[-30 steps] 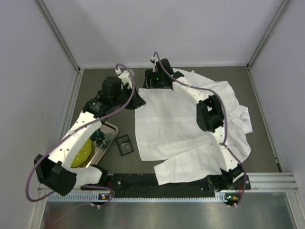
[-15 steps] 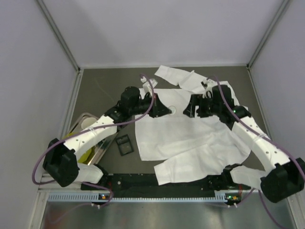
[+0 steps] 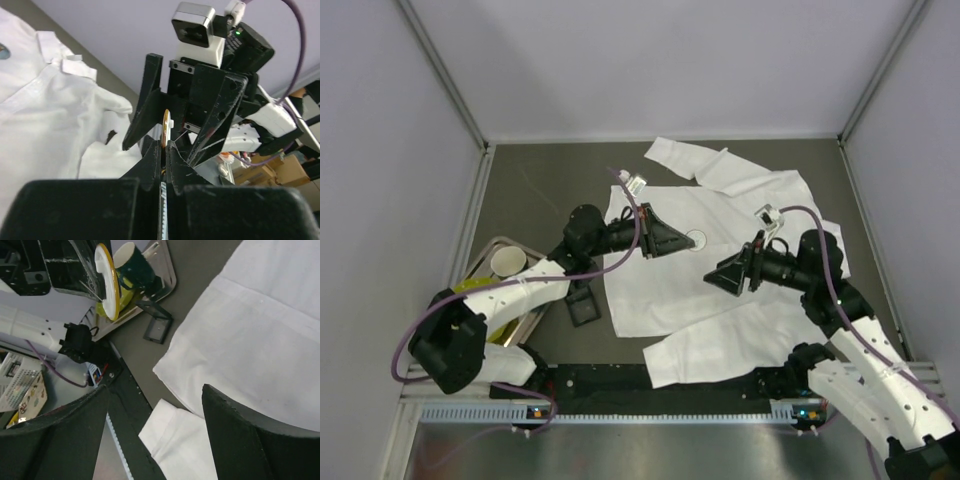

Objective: Remove the brooch from the garment
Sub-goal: Adjust the clothes at the center of the board, then close the brooch.

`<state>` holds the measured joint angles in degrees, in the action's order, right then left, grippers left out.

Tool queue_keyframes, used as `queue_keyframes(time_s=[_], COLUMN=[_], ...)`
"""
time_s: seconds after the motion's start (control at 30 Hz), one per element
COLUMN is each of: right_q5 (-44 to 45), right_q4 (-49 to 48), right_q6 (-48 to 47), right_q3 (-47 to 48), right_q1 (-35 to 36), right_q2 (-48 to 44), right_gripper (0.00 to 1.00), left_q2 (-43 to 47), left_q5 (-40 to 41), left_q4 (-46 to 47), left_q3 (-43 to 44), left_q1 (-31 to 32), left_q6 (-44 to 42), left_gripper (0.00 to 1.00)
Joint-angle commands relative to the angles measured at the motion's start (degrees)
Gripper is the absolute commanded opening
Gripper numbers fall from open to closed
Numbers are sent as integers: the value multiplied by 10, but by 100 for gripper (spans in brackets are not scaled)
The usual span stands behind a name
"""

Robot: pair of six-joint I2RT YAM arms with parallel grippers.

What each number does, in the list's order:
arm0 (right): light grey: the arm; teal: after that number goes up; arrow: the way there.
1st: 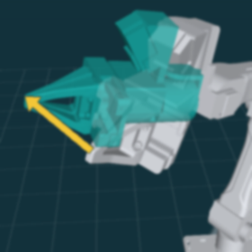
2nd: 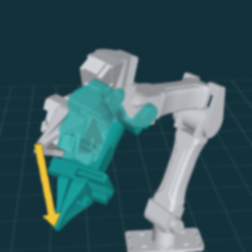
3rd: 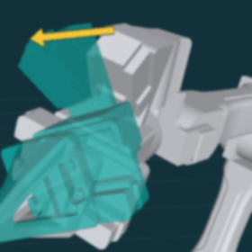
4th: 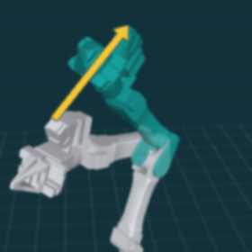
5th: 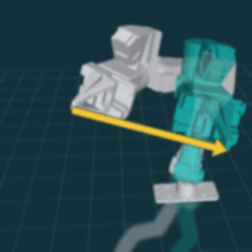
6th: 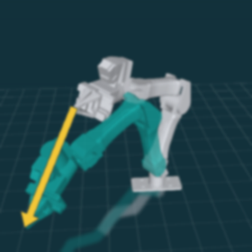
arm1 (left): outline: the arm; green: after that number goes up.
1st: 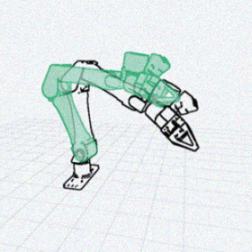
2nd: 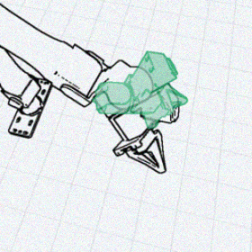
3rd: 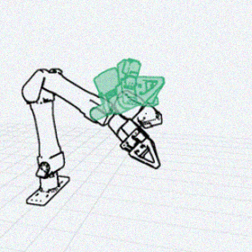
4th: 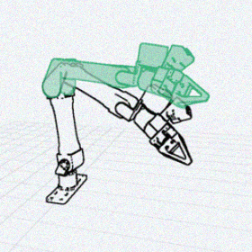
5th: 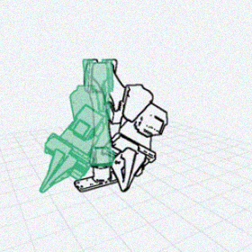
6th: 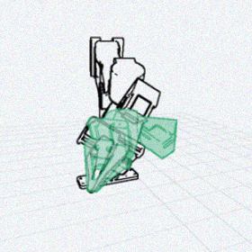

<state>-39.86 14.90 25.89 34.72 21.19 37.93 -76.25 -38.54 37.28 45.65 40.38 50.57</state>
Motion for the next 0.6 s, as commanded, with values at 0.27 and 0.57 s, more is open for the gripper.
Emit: queue_keyframes(time_s=[0.27,0.57], right_q5=[-99,-97], right_q4=[-217,-281], right_q6=[116,151], right_q3=[30,36], right_q1=[-4,-4], right_q2=[26,28], right_gripper=[57,56], left_q2=[-11,-17], left_q5=[-82,-88], left_q4=[138,133], left_q3=[2,14], left_q1=[9,15], left_q6=[54,55], left_gripper=[0,0])
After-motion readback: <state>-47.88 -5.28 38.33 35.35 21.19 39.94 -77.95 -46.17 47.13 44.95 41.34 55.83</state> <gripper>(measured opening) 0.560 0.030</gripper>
